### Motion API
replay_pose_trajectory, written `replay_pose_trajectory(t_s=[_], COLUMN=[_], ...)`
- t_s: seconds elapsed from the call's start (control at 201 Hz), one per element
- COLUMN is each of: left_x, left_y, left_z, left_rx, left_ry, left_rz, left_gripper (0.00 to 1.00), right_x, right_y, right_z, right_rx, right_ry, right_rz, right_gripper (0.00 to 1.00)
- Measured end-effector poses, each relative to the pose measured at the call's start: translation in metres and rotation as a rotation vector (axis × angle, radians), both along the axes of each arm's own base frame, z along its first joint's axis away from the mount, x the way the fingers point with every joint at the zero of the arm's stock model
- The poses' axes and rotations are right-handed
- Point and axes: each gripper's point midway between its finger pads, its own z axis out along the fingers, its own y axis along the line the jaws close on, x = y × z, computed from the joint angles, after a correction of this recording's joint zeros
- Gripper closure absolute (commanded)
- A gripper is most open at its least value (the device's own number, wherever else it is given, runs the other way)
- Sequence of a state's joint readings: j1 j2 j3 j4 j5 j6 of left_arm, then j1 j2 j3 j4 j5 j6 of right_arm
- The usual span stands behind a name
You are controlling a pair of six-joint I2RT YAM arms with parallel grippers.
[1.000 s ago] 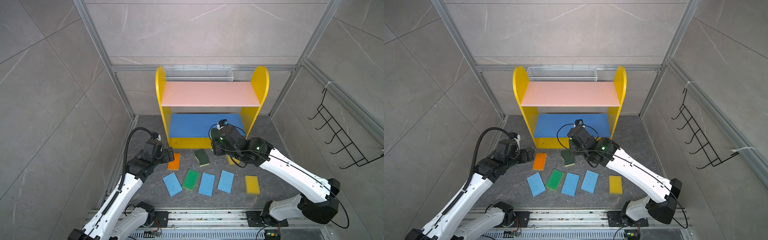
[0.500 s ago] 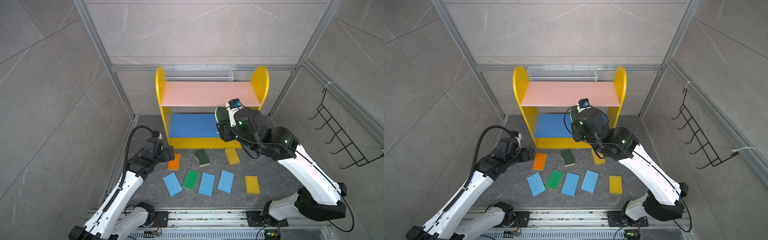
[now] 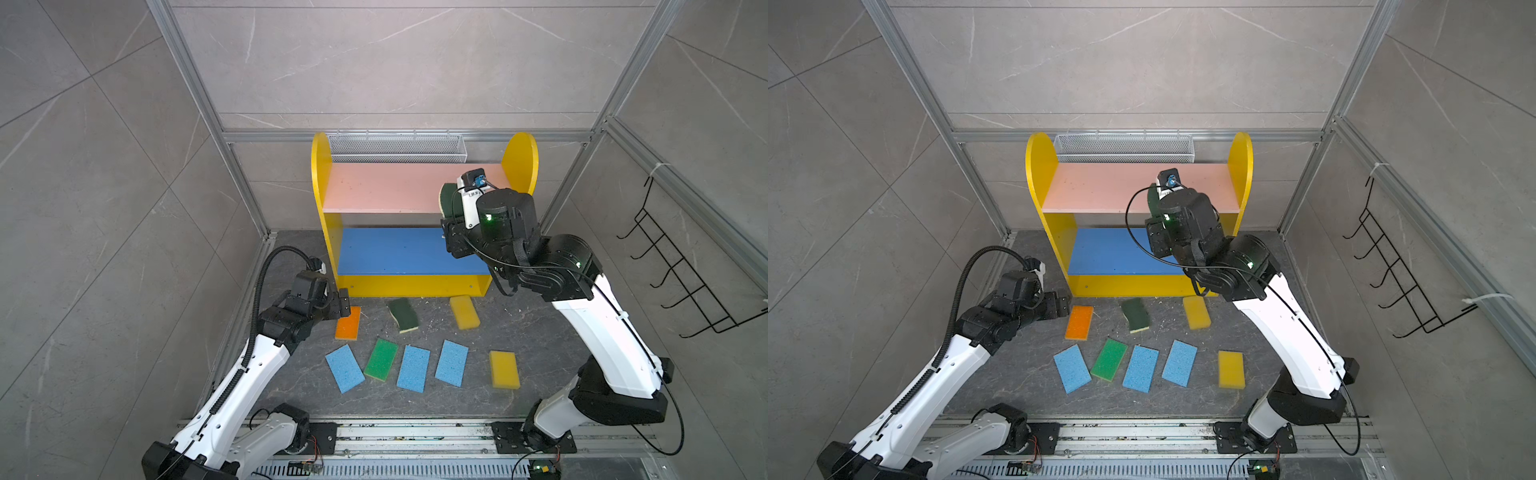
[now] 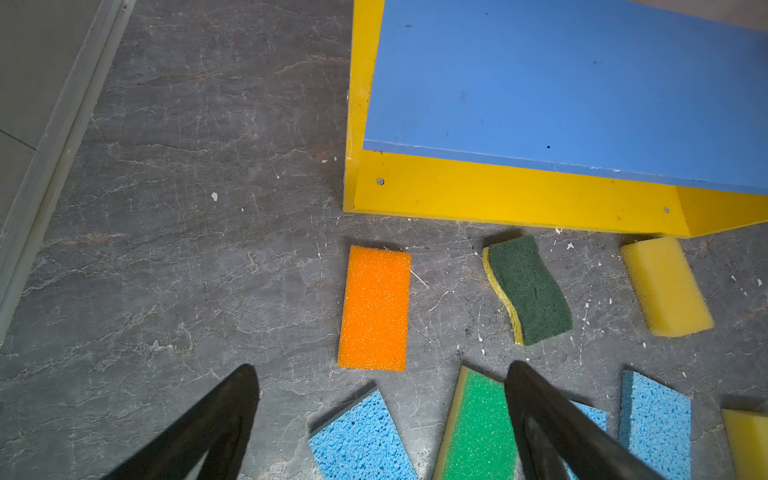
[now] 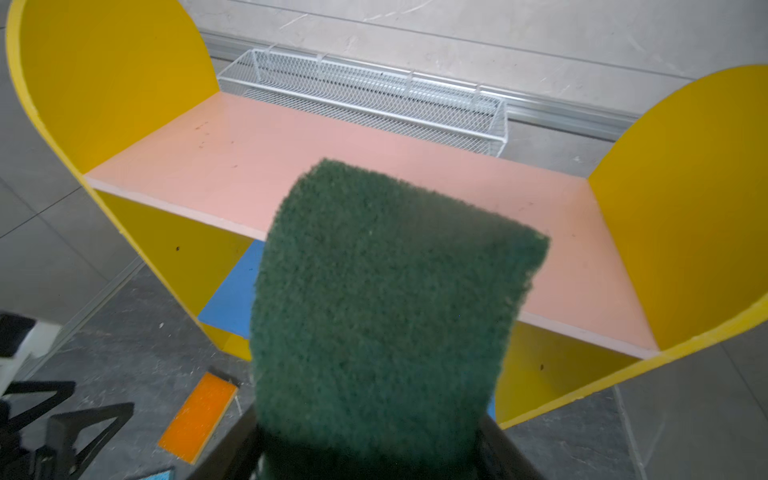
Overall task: Arrange cleaning sponges on a shelf
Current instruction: Place the cleaning sponge at the shelf.
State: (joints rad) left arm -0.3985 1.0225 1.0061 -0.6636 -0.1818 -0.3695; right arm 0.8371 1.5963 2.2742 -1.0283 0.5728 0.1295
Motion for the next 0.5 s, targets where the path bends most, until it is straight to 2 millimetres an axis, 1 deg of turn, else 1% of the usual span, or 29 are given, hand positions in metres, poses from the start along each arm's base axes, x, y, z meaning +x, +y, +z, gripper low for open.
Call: replay_pose_trajectory(t_s=[0.174, 0.314, 0.503], left_x=[0.006, 0.01, 0.015], left_y=[-0.003, -0.004, -0.006], left_z=[0.001, 0.0, 0.007], left_rx=[0.006, 0.009, 0.006], left_ry=[0.001, 0.002, -0.014], left_rz=[-0.006, -0.007, -0.011], left_gripper=[0.06, 0.06, 0.06], right_x=[0.023, 0.045, 0.07], right_y=[-0.026, -0.044, -0.048], right_z=[0.007, 0.002, -0.005], right_rx=[0.0, -0.006, -0.023], right_ry=[-0.017, -0.008, 0.002], right_rz=[-0.065, -0.104, -0.108], right_gripper=[0.39, 0.39, 0.39])
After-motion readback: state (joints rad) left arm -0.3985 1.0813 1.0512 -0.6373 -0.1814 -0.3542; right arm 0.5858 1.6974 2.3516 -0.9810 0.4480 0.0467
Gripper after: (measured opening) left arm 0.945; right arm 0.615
